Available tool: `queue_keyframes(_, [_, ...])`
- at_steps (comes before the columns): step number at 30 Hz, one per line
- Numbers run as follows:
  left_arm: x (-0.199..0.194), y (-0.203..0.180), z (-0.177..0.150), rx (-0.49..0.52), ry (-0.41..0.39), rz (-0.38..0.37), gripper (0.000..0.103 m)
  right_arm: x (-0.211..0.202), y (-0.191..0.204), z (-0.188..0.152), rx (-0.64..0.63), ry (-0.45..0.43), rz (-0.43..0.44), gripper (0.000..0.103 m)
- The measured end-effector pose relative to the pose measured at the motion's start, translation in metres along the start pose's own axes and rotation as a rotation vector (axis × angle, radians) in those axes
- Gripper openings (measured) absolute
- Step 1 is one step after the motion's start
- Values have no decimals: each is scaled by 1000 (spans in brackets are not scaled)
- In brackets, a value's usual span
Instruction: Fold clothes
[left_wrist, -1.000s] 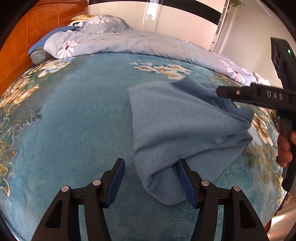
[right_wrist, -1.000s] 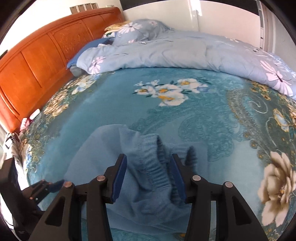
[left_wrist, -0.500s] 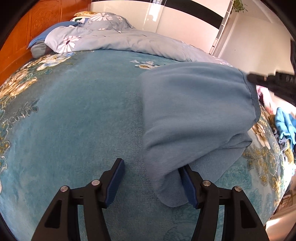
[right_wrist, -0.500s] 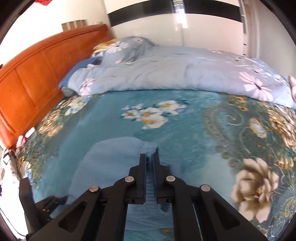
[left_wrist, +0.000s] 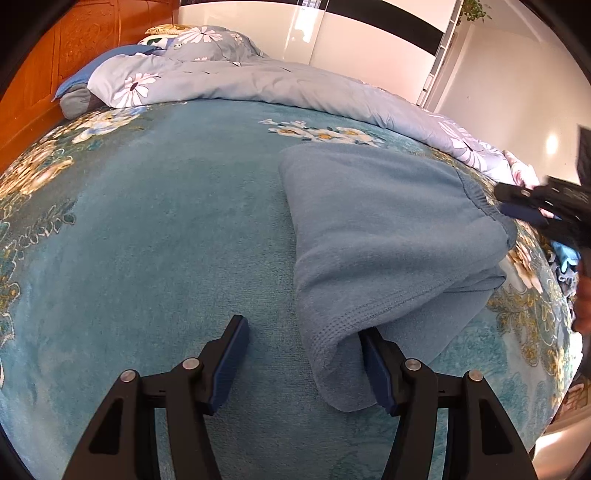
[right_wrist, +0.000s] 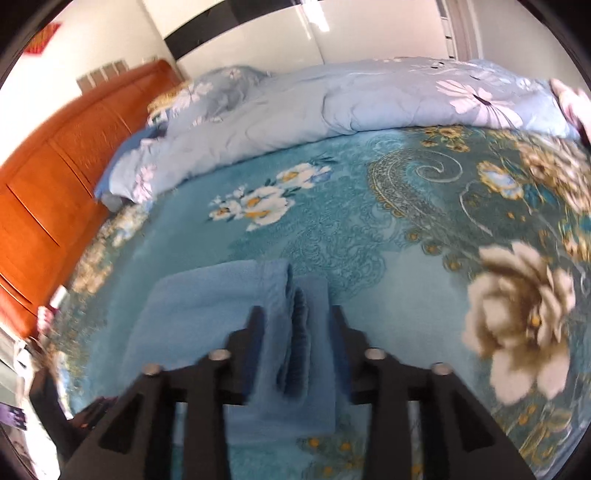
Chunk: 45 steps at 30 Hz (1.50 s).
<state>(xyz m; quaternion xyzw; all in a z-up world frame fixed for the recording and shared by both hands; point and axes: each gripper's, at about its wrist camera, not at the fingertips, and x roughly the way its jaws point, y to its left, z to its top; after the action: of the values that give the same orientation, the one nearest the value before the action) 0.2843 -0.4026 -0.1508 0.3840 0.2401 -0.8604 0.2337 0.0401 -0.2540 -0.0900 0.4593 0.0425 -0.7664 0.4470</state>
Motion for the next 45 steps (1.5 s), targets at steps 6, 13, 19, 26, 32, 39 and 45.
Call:
queue_keyframes(6, [2,-1,1,-7,0,12,64,13,-11,-26,122,83,90,49])
queue_keyframes(13, [2,0,2,-17,10,12,64,16,-12,-35,250,68,158,46])
queue_keyframes(19, [-4,3,1,-50,0,31,64,-11,5,-25,188,9,170,21])
queue_keyframes(26, [-5,9,-3,-80,-1,22,64,-1,-14,-33,205,40,92,21])
queue_keyframes(32, [-12,9,-5,-64,8,-1,64,14,-29,-44,233,79,93,23])
queue_keyframes(39, [-47,15,-9,-113,-18,-104,64,-21,-21,-46,188,12,87,41])
queue_keyframes(45, [-66,22,3,-200,-37,-184,75,-39,-17,-48,175,-18,100,64])
